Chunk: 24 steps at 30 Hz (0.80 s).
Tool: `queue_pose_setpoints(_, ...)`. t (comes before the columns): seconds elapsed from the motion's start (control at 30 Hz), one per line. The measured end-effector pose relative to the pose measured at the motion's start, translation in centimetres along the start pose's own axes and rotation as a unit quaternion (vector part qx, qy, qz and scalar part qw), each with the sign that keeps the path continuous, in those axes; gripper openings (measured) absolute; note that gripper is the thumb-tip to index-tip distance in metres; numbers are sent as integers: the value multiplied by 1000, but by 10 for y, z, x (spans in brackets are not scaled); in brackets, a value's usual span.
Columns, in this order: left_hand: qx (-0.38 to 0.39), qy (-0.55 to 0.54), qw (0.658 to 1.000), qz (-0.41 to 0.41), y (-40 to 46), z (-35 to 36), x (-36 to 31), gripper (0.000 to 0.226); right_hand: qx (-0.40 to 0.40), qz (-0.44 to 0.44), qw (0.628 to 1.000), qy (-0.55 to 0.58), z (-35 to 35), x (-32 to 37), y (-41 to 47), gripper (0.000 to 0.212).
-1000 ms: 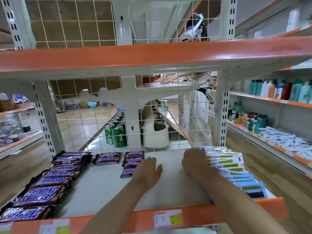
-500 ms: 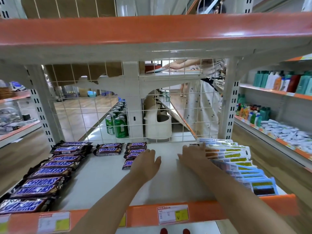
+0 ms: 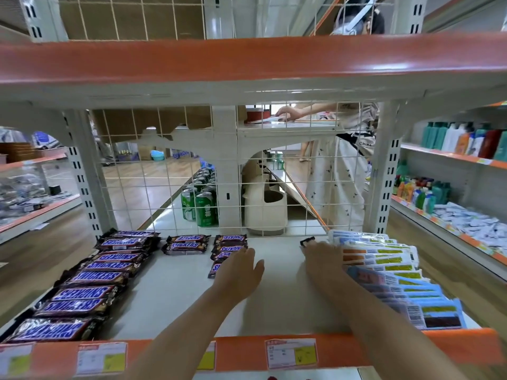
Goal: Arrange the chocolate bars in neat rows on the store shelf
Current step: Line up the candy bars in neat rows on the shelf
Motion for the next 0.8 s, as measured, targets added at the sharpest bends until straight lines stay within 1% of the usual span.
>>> queue_pose_setpoints(0.13, -4, 8, 1000, -2, -3, -5, 4, 33, -22, -80, 997, -3, -12, 21, -3, 32)
queue_pose_setpoints(0.23, -13, 27, 1000, 9, -6, -10, 5, 30, -85, -132, 987, -26, -29, 32, -9, 31)
queue_pose_setpoints(0.33, -31, 58, 997, 39, -11, -18, 2, 32, -145, -191, 970, -23, -43, 44, -17, 40)
queue_pose_setpoints(0.4, -50, 73, 994, 67, -15, -25, -1, 37, -204, -230, 951, -45, -57, 49, -25, 45)
queue_pose_setpoints(0.47, -75, 86, 989, 92, -20, -36, -6, 42, -273, -257, 927, -31, -72, 47, -33, 56)
queue_pose_setpoints(0.53, -100, 102, 984, 111, -27, -46, -11, 48, -318, -280, 905, -18, -82, 46, -42, 62)
queue_pose_setpoints(0.67, -141, 136, 970, 146, -41, -63, -23, 62, -354, -322, 878, 7, -103, 52, -63, 60)
queue_pose_setpoints(0.77, -177, 180, 946, 203, -51, -69, -32, 76, -391, -363, 846, 7, -119, 62, -87, 54)
queue_pose_setpoints(0.8, -187, 177, 941, 218, -56, -72, -35, 80, -405, -379, 832, 4, -123, 66, -96, 52)
Point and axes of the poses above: each hand's wrist, its own y-axis towards the middle knuckle, its own z-axis out of the palm, x = y × z, the point moved 9 cm from there along y, towards the middle knuckle, and after that the axes turned 14 degrees about -y, right-handed, at the moved point
